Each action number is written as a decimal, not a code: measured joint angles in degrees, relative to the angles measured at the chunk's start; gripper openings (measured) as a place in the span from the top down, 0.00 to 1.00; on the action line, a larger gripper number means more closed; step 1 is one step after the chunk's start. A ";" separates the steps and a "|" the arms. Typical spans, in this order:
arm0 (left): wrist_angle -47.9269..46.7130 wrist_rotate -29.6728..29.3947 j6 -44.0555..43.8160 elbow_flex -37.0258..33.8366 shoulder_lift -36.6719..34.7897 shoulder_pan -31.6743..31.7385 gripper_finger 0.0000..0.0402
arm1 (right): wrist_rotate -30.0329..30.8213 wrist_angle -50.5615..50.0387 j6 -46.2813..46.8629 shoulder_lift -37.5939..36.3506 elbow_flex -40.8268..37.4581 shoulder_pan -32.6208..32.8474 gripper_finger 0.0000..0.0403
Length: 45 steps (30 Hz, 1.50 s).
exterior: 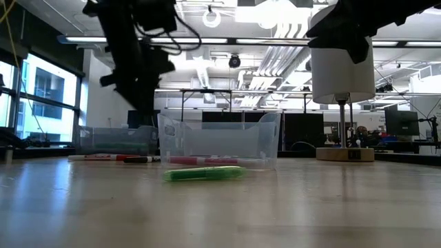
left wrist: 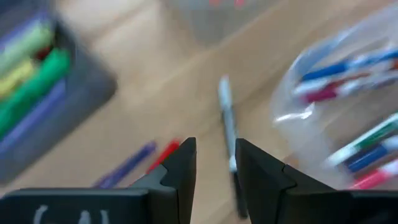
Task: Pick & Place Markers
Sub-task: Put the black marker into the white bin
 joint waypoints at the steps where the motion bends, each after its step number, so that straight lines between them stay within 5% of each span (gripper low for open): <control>1: -0.56 -0.45 -1.67 -0.56 1.00 -0.71 0.73 | -0.49 0.02 0.07 0.00 0.00 0.00 0.72; 12: 0.65 1.32 -8.00 -2.89 8.58 -2.85 0.73 | -4.22 0.07 0.32 -0.01 0.00 0.00 0.72; 28: 8.20 0.08 -2.47 -8.47 11.23 -12.30 0.73 | -4.72 0.06 1.66 -0.01 0.00 0.00 0.72; 36: 16.06 -5.61 -10.51 -12.73 11.23 -21.00 0.73 | -4.40 0.06 2.02 -0.01 0.00 0.00 0.72; 45: 26.02 -6.31 -17.87 -19.68 9.83 -23.86 0.73 | -3.94 0.06 2.86 -0.01 0.00 0.00 0.72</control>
